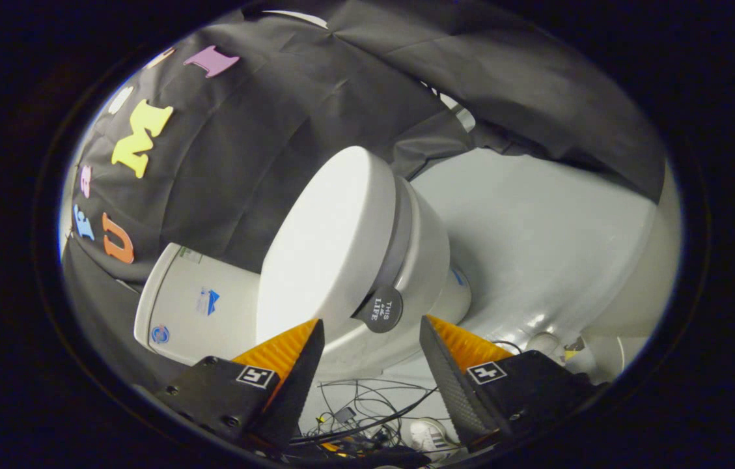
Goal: Open the toilet lid.
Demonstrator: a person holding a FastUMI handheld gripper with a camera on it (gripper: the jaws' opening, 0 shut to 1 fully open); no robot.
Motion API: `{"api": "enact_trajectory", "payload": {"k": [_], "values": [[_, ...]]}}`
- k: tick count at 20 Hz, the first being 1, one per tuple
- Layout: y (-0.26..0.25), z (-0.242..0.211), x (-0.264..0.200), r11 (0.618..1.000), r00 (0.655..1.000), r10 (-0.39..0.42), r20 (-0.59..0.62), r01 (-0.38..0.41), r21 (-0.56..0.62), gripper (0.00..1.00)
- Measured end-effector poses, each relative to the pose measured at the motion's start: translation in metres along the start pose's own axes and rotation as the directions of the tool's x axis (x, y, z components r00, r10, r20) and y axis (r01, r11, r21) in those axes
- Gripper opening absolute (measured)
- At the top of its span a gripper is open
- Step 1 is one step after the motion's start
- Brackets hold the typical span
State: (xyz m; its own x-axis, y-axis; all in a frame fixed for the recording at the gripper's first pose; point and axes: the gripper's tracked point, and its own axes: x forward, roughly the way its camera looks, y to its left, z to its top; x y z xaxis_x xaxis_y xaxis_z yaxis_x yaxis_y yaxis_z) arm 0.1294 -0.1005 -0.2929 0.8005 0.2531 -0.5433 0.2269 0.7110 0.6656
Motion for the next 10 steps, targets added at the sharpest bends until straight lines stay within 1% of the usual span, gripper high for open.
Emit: {"api": "enact_trajectory", "payload": {"k": [2,3,5,6,8,10], "values": [[0.002,-0.001,0.007,1.0,1.0,0.021,-0.021,-0.021,0.019,0.85],[0.0,0.0,0.012,1.0,1.0,0.02,-0.024,-0.019,0.024,0.82],[-0.005,0.0,0.018,0.999,0.999,0.007,-0.038,-0.006,0.043,0.79],[-0.004,0.002,0.019,0.998,0.999,0.016,-0.038,-0.014,0.062,0.78],[0.0,0.005,0.021,0.995,0.998,0.042,-0.043,-0.038,0.087,0.68],[-0.005,0.006,0.027,0.996,0.999,0.029,-0.046,-0.025,0.083,0.57]]}}
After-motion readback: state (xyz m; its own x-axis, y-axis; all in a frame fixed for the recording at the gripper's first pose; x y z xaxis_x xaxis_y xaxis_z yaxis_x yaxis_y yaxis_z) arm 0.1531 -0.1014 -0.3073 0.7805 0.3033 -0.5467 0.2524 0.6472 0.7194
